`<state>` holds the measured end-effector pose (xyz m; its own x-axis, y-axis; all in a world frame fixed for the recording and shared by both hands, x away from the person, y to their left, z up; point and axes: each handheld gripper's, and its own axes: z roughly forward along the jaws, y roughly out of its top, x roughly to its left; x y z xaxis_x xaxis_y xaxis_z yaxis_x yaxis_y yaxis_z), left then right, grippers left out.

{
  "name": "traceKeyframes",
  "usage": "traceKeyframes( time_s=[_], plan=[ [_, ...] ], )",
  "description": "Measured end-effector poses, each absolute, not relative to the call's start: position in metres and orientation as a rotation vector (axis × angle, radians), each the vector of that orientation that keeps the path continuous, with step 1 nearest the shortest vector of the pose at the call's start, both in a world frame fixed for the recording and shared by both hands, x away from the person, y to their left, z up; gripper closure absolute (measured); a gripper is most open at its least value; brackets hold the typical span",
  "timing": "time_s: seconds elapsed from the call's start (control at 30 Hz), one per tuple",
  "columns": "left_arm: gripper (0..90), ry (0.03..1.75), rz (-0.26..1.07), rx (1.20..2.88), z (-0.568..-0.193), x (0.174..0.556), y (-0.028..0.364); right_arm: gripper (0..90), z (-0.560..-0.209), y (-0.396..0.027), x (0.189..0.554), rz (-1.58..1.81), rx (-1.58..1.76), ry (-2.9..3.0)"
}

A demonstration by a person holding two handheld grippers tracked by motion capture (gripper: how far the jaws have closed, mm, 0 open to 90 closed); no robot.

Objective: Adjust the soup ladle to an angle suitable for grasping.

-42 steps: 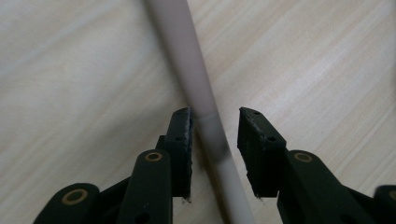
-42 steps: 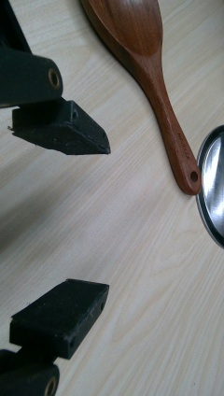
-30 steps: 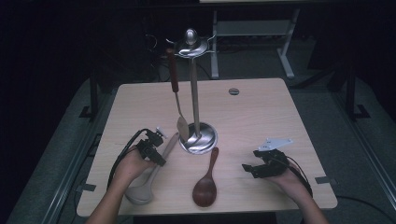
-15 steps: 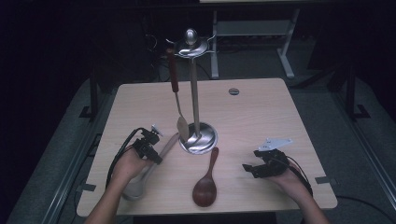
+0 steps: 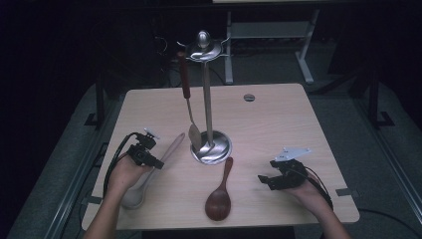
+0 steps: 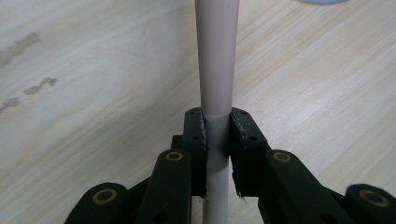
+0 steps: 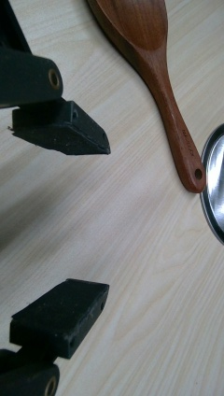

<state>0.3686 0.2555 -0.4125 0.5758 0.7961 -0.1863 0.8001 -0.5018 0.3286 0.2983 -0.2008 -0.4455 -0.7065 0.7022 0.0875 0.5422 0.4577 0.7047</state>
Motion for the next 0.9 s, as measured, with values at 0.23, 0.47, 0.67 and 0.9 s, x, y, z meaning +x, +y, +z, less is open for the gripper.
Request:
traceKeyframes(
  time_s=[0.23, 0.47, 0.67, 0.9],
  plan=[
    [77.9, 1.249, 0.028, 2.276, -0.396, 0.358, 0.274, 27.0, -0.445, -0.201, 0.298, 1.090, 1.073, 2.484],
    [78.0, 1.167, 0.082, 2.165, -0.380, 0.342, 0.291, 27.0, -0.445, -0.200, 0.298, 1.087, 1.078, 2.487],
    [78.0, 1.095, 0.081, 2.096, -0.367, 0.334, 0.292, 27.0, -0.446, -0.199, 0.298, 1.082, 1.079, 2.491],
    [78.0, 1.000, 0.099, 2.046, -0.350, 0.325, 0.286, 27.0, -0.446, -0.199, 0.298, 1.085, 1.087, 2.494]
  ],
)
